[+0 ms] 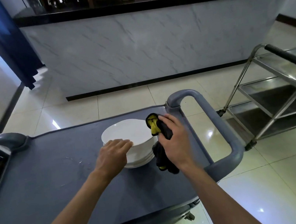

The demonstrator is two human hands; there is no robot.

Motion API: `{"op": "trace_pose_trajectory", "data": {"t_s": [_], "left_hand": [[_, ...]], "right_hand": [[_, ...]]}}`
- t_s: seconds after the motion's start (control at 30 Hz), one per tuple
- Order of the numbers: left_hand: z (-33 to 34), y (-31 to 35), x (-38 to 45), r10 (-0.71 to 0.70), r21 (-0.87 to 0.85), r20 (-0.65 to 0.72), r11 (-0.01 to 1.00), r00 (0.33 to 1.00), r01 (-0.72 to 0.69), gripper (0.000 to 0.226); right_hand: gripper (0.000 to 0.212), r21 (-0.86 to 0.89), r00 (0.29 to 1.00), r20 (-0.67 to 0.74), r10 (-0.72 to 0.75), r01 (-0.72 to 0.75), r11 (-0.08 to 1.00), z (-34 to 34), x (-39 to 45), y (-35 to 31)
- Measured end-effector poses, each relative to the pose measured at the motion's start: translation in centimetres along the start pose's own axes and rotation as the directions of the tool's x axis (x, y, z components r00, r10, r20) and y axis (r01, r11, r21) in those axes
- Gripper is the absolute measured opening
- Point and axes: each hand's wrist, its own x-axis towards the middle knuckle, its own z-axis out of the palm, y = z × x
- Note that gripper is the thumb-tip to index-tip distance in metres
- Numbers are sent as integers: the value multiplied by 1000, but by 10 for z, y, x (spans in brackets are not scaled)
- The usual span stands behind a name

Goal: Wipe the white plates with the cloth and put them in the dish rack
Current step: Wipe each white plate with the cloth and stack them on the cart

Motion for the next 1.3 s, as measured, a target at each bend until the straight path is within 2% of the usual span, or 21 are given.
{"op": "trace_pose_trajectory", "data": {"t_s": [0.13, 0.4, 0.73, 0.93, 1.07, 1.13, 1.2, 1.3], "left_hand": [[11, 7, -13, 25, -7, 84, 1000, 996, -25, 42], [16, 12, -22, -93, -49, 132, 994, 987, 100, 35], [20, 17, -31, -140, -107, 166, 982, 976, 159, 36], [19, 26, -35, -211, -209, 136, 949, 968, 236, 22], [7, 47, -41, -443, -463, 0, 795, 896, 393, 18], [0, 55, -46, -537, -609, 21, 662, 844, 437, 22], [-7, 57, -53, -589, -759, 127, 460, 798, 461, 27], [-11, 55, -70, -612, -906, 257, 117, 748, 407, 43]], "right_hand": [[51, 6, 999, 46, -2, 2, 1000, 2, -3, 4], [52, 15, 995, 100, -19, 17, 1000, 7, -4, 8], [50, 41, 988, 150, -38, 33, 999, 13, -7, 7], [50, 79, 985, 153, -74, 62, 995, 22, -7, 2], [52, 119, 984, 151, -94, 77, 990, 34, -8, -5], [53, 147, 981, 155, -112, 90, 985, 44, -9, -12], [52, 178, 978, 170, -121, 91, 980, 57, -11, -18], [52, 219, 974, 190, -126, 83, 972, 82, -15, -29]]}}
